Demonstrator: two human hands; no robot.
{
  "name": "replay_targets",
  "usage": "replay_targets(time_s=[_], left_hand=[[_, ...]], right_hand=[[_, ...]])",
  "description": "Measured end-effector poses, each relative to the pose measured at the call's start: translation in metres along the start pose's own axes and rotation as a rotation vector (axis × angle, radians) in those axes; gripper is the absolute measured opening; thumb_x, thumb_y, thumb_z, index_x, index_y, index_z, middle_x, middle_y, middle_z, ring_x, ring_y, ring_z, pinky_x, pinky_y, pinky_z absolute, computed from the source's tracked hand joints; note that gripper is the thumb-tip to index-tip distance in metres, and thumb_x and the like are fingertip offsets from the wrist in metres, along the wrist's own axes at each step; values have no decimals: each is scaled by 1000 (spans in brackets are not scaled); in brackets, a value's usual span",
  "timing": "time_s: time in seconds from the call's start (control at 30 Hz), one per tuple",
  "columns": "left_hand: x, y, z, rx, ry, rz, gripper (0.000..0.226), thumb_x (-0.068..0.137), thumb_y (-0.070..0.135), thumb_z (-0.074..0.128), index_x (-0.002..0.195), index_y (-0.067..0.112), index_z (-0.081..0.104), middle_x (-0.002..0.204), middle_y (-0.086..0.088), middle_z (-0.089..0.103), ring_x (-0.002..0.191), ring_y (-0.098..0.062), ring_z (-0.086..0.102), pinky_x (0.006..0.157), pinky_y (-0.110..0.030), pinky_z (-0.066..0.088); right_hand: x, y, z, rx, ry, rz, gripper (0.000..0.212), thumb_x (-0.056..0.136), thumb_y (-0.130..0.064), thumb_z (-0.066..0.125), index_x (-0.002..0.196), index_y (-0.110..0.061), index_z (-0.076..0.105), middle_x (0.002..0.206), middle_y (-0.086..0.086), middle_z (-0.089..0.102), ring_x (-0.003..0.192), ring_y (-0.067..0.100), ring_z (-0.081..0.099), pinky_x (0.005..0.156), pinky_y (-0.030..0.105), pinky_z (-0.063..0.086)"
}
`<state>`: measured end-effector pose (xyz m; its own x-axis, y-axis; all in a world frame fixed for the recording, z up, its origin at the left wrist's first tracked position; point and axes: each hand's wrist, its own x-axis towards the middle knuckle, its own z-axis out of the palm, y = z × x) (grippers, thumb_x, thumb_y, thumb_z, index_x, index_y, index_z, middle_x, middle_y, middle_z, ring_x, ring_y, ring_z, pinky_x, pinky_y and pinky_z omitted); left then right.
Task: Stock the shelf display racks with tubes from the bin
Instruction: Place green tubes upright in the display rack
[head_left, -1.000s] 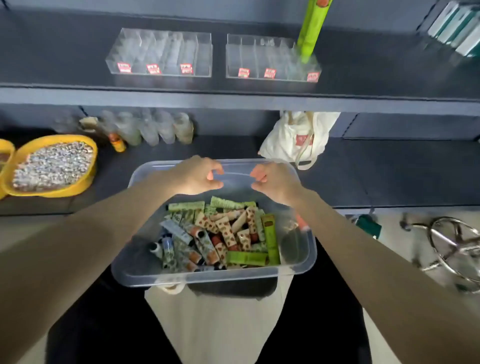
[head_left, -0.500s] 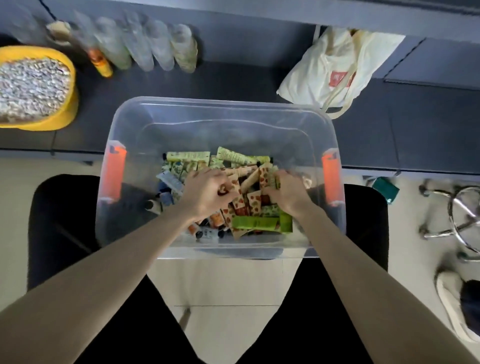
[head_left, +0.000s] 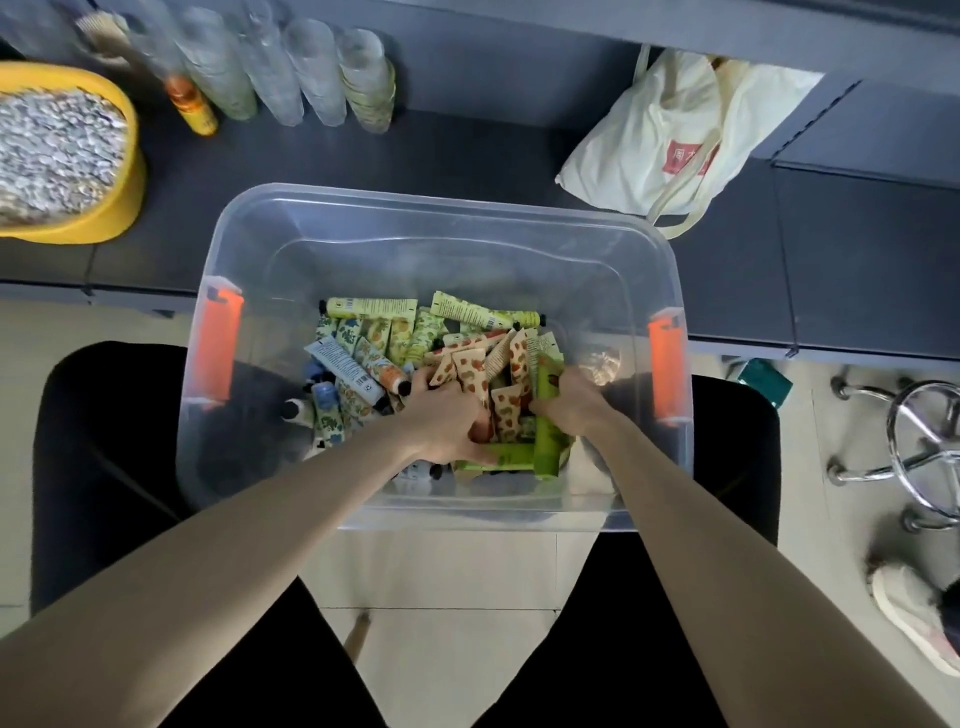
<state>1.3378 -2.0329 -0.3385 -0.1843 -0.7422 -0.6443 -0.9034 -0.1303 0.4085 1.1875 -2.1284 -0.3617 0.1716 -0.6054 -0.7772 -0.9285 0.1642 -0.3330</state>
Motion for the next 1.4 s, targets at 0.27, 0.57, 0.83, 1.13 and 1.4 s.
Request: replay_targets(time_s=[0.27,0.57,0.83,1.13,1.4], left_hand=[[-15,-13,-19,120,-60,-34,35,82,43,62,106,19,58,75,6,57,94,-19,54,109,-47,9],[-39,-35,-44,27,-71,-71,29,85,28,63,106,15,47,89,-1,56,87,-18,48,82,-30,37],[-76,-23,-101,-565,120,-117,21,93,30,51,99,10,57,78,-6,52,66,-16,48,61,-26,47],[-97,37,-180,-1080,381,151,8,95,18,49,95,10,48,97,-10,69,77,-19,70,71,-30,55],[-94,105,-261,-1093,596,390,26,85,8,63,98,26,48,99,-6,64,92,-27,68,82,-42,55]], right_hand=[[-20,-12,-11,289,91,-170,52,75,-22,78,120,-14,54,106,-1,63,102,18,60,84,32,49],[-48,-22,-38,202,322,-347,35,76,-33,77,98,-11,63,89,0,68,83,17,64,63,22,49],[-93,-52,-93,477,298,-510,22,82,-21,72,94,-17,55,99,14,66,88,23,66,66,40,60],[-154,-97,-178,490,411,-701,24,84,-14,70,103,-1,61,92,16,64,66,18,62,49,22,56],[-199,-116,-274,514,596,-874,34,78,-2,74,78,-21,45,92,18,67,75,29,69,64,45,58]])
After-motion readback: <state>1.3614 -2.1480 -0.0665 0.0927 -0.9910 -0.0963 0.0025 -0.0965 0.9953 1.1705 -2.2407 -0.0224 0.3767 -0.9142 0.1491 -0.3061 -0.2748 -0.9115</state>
